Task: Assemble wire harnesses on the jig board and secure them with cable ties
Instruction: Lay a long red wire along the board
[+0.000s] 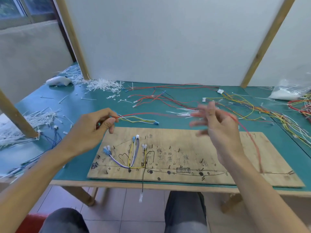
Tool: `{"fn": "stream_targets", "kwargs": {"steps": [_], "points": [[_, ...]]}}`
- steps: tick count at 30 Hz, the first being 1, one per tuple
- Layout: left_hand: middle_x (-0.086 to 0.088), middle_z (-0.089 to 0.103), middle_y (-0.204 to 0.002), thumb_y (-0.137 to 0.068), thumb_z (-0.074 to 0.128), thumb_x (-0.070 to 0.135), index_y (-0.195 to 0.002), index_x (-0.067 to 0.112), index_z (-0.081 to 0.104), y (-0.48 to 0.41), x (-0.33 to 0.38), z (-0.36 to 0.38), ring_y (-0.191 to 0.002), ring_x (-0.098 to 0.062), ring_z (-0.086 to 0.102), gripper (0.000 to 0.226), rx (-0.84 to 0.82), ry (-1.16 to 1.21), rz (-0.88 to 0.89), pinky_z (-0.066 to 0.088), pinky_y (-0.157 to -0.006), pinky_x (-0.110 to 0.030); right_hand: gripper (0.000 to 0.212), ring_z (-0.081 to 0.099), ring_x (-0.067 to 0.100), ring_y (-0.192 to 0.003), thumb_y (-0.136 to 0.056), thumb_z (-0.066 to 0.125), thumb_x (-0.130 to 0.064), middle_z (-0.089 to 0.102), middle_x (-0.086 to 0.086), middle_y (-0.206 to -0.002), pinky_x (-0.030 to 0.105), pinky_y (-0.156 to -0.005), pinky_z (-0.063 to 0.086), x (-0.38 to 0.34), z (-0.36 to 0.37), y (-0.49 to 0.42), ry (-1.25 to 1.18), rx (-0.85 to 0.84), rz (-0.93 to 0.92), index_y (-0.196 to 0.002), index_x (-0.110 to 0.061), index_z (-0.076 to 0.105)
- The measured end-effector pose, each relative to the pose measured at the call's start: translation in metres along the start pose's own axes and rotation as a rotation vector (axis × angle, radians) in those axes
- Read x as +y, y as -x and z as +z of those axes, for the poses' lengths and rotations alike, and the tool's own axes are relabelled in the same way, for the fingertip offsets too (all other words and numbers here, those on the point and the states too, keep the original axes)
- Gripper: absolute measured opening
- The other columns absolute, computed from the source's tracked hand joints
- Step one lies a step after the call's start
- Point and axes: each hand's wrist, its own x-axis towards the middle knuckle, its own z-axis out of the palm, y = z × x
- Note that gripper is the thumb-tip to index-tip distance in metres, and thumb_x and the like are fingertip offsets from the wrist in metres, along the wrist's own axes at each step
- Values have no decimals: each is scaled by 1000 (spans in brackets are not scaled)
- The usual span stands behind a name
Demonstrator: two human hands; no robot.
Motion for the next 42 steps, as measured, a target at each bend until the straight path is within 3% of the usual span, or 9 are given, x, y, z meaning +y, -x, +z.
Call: {"fn": "stream_targets", "kwargs": {"steps": [3,6,10,14,20,25,29,34,42], "points": [[4,71,-77,-105,57,21,-98,26,67,15,6,1,-58,-27,53,14,-19,37,21,44,-62,-38,105,77,39,-75,-94,25,-86,78,25,-102,34,-49,54,5,-14,50,59,-446,462,-113,4,74],[2,71,-79,-105,58,20,-97,28,69,26,10,3,-62,-28,54,16,-25,94,35,43,-62,-34,104,76,41,-82,-95,29,-86,69,35,-123,34,-50,57,-7,-20,86,-203,-813,658,-134,5,62],[4,70,-77,-107,57,18,-96,26,68,38,6,6,-58,-14,47,17,21,140,11,36,-57,-20,93,77,44,-77,-80,44,-81,80,17,-102,28,-37,47,-24,-27,113,168,-535,603,-124,0,62],[3,72,-79,-107,56,25,-100,26,68,49,2,8,-58,-14,46,14,34,175,-4,37,-57,-24,109,75,34,-61,-69,34,-103,77,19,-74,22,-39,45,-42,-39,135,614,-739,599,-79,-4,80],[-2,73,-84,-104,59,34,-102,28,72,53,25,11,-78,-40,62,15,-104,277,54,49,-73,-56,34,54,11,-100,-94,72,-55,64,-15,-106,20,-85,45,-12,50,122,689,-185,-505,-121,-35,72],[2,76,-84,-101,67,30,-99,25,76,61,21,-3,-76,-27,65,11,-72,188,44,50,-71,-35,27,48,17,-65,-109,56,-37,59,0,-68,42,-67,47,10,90,92,577,-541,-307,-93,-22,72],[10,75,-77,-98,71,16,-88,28,75,71,-7,-17,-70,-16,62,16,23,24,-76,48,-69,-27,27,43,13,-58,-109,55,-34,54,2,-60,28,-57,37,30,87,96,548,-514,-310,-92,-23,73],[2,69,-86,-91,76,3,-85,24,79,70,-32,-16,-83,-17,64,21,1,-74,-222,49,-76,-32,15,59,20,-68,-107,59,-29,65,-3,-66,45,-73,54,42,88,103,630,-484,-282,-101,-26,73],[25,74,-74,-85,82,6,-86,32,83,76,-42,-1,-75,3,70,26,-5,-117,-286,58,-79,-27,9,56,7,-67,-101,66,-20,63,-13,-75,36,-68,49,57,85,115,700,-316,-396,-96,-28,69]]}}
